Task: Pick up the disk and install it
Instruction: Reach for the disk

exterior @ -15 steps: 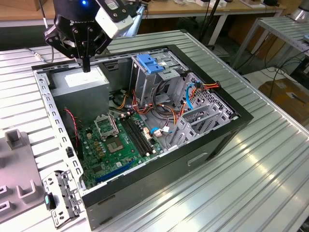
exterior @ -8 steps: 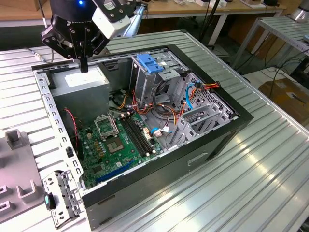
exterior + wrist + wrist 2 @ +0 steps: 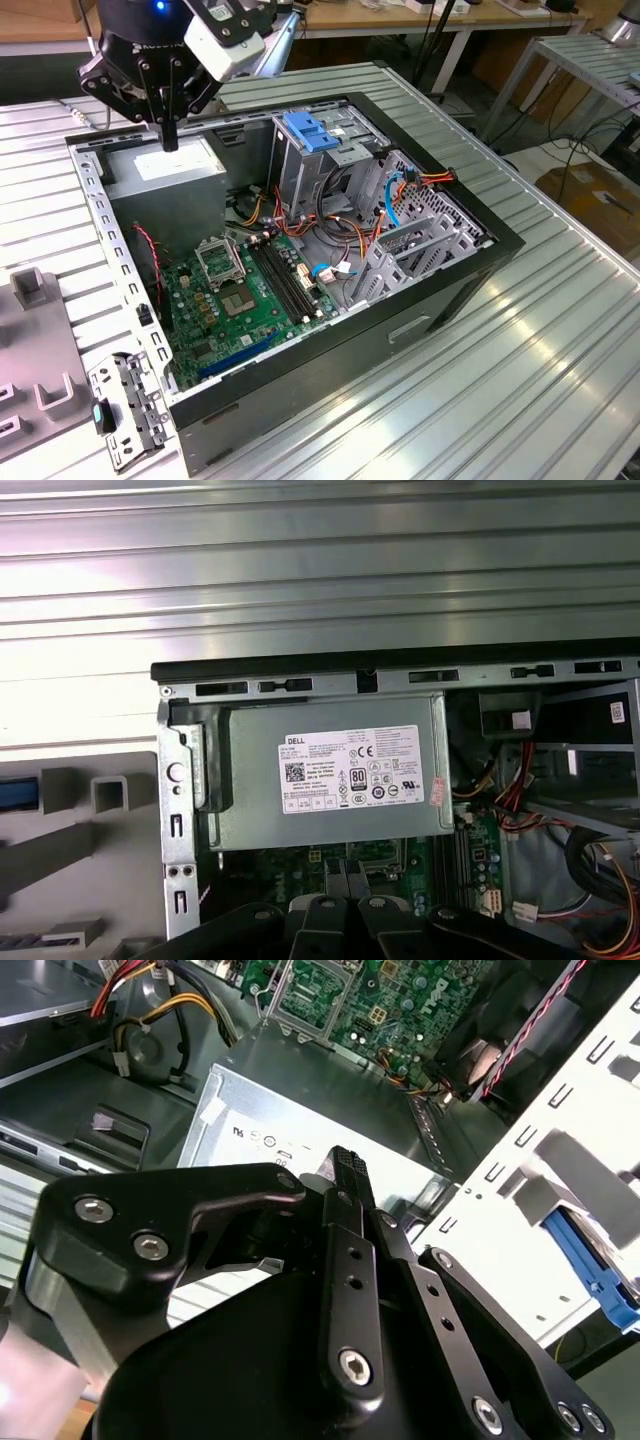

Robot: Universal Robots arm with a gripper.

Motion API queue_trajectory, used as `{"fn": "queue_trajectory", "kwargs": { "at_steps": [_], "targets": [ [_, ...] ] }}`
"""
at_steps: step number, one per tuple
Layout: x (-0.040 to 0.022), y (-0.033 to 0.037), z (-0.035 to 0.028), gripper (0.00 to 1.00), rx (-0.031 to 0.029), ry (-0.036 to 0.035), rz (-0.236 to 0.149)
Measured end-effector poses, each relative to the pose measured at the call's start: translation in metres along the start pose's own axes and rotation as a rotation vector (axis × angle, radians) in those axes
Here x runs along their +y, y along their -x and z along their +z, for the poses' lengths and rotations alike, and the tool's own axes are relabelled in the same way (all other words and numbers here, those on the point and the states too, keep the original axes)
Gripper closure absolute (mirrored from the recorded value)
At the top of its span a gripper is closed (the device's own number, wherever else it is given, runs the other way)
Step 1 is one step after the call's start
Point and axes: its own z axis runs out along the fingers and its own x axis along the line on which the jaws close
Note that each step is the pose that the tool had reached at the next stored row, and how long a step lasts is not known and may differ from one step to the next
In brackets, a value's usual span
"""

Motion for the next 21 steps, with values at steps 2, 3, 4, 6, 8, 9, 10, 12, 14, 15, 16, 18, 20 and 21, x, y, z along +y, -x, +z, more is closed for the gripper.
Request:
{"fn": "queue_trajectory", "kwargs": {
  "at_steps": [2,3,4,6,8,9,10,12,14,15,16,18,20,21],
  "targets": [
    [-0.0001,-0.0012,0.0,0.89,0.0002,-0.0001,0.0],
    [-0.0002,-0.0021,0.0,0.89,0.0003,0.0,0.0],
    [-0.0002,-0.0027,-0.0001,0.89,0.0003,0.0,0.0],
    [-0.0003,-0.0043,-0.0001,0.89,0.0005,-0.0001,0.0],
    [-0.0004,-0.0056,-0.0001,0.89,0.0007,0.0,0.0],
    [-0.0005,-0.0064,-0.0001,0.89,0.0007,-0.0001,0.0],
    [-0.0006,-0.007,-0.0001,0.89,0.0008,-0.0001,0.0],
    [-0.0007,-0.0088,-0.0002,0.89,0.001,-0.0001,0.0],
    [-0.0008,-0.0103,-0.0002,0.89,0.0012,-0.0001,0.0],
    [-0.0008,-0.0109,-0.0002,0.89,0.0013,-0.0001,0.0],
    [-0.0009,-0.0116,-0.0002,0.89,0.0013,-0.0001,0.0],
    [-0.001,-0.0132,-0.0003,0.89,0.0016,-0.0002,0.0],
    [-0.0012,-0.0159,-0.0003,0.89,0.0019,-0.0002,0.0],
    [-0.0015,-0.0192,-0.0003,0.89,0.0022,-0.0002,0.0]
  ]
}}
